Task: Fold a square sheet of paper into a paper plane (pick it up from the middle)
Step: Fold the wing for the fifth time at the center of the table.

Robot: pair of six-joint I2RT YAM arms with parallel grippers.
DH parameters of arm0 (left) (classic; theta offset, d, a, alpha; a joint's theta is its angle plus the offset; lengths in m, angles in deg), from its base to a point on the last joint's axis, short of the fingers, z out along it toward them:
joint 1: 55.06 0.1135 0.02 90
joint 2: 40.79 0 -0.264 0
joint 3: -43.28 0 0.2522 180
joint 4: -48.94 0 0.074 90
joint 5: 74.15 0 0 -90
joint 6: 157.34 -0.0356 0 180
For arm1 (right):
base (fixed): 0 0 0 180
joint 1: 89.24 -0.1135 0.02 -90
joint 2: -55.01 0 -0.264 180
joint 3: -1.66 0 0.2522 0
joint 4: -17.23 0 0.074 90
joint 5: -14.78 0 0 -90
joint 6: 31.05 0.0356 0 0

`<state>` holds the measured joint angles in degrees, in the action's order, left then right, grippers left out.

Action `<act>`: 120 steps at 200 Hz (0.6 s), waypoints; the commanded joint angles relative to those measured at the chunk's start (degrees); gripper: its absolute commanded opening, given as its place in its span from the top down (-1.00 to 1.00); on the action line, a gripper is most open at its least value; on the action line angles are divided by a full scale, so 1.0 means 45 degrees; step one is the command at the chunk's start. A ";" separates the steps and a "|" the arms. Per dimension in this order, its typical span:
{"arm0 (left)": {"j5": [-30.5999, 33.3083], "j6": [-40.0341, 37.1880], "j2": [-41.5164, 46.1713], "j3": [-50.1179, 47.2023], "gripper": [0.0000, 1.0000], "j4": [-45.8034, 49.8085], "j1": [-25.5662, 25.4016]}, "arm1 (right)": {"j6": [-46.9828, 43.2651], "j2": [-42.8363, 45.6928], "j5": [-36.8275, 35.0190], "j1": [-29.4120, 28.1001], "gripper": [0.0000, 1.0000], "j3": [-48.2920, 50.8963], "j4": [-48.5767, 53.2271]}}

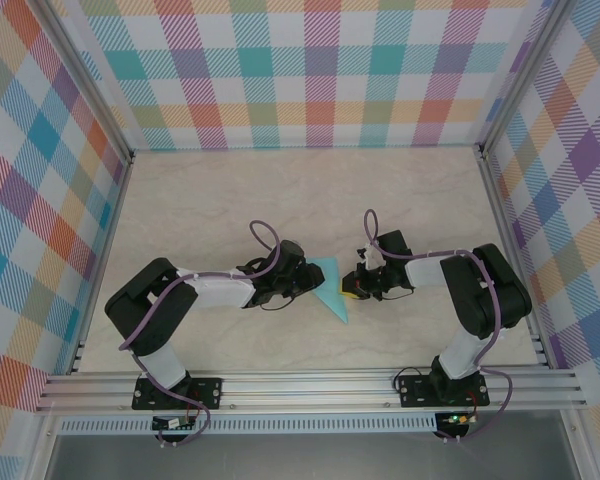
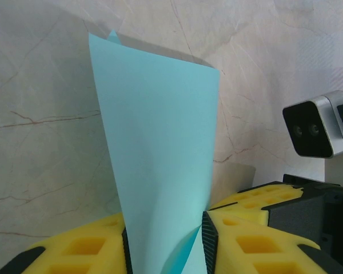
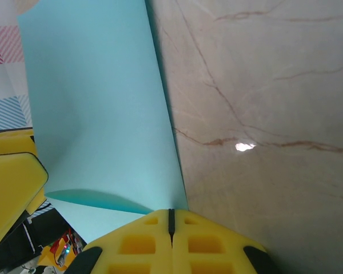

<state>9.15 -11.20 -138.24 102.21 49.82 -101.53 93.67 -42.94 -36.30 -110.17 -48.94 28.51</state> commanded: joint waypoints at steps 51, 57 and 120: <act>-0.0405 -0.0152 -0.0046 0.0212 0.65 -0.0358 -0.0104 | -0.0078 0.0092 -0.0173 0.0080 0.90 0.0192 0.0303; -0.0401 -0.0090 -0.0036 0.0215 0.72 -0.0330 -0.0104 | -0.0077 0.0247 -0.0116 0.0082 0.86 0.0203 0.0298; -0.0159 -0.0175 0.0072 0.0864 0.98 0.1043 -0.0062 | -0.0936 0.3542 -0.2496 -0.0264 0.81 0.0470 0.2024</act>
<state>7.82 -11.18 -138.24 103.56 50.78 -101.53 92.73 -32.93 -41.57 -110.28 -47.72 32.95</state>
